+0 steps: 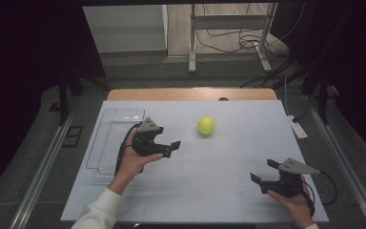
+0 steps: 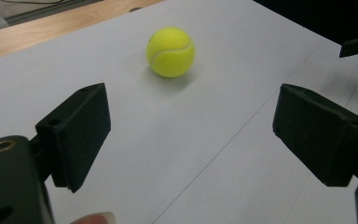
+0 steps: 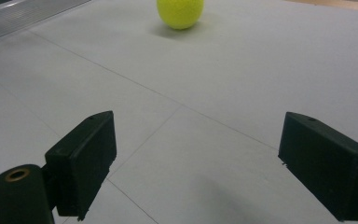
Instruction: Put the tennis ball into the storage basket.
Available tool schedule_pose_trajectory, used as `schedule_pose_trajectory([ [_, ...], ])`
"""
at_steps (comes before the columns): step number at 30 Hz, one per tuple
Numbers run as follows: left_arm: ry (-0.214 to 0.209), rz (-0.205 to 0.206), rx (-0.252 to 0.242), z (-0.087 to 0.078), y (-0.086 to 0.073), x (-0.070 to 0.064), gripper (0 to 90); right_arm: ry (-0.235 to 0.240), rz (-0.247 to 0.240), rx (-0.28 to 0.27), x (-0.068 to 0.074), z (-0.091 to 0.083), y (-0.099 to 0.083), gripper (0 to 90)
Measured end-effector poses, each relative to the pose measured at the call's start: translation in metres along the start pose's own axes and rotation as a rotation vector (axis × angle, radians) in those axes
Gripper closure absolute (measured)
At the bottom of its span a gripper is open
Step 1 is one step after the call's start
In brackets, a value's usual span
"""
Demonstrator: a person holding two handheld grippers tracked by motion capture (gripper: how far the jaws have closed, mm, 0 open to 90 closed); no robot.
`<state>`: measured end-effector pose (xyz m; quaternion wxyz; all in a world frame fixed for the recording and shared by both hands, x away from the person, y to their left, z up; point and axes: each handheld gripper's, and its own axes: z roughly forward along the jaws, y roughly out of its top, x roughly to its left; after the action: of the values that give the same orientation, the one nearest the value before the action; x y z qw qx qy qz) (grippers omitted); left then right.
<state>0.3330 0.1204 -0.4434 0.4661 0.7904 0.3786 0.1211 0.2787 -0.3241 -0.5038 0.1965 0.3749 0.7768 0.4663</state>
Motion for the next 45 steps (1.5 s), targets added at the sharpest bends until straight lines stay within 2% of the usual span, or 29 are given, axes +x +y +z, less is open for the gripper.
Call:
schedule_pose_trajectory([
  [22, -0.023, 0.011, 0.014, 0.016, 0.009, -0.004, 12.8, -0.002, 0.000, -0.003, -0.001, -0.001, 0.000, 11.7],
  [45, -0.029, 0.008, 0.008, 0.024, 0.019, 0.000, 12.7, -0.007, 0.002, -0.001, -0.001, -0.002, 0.000, 11.8],
])
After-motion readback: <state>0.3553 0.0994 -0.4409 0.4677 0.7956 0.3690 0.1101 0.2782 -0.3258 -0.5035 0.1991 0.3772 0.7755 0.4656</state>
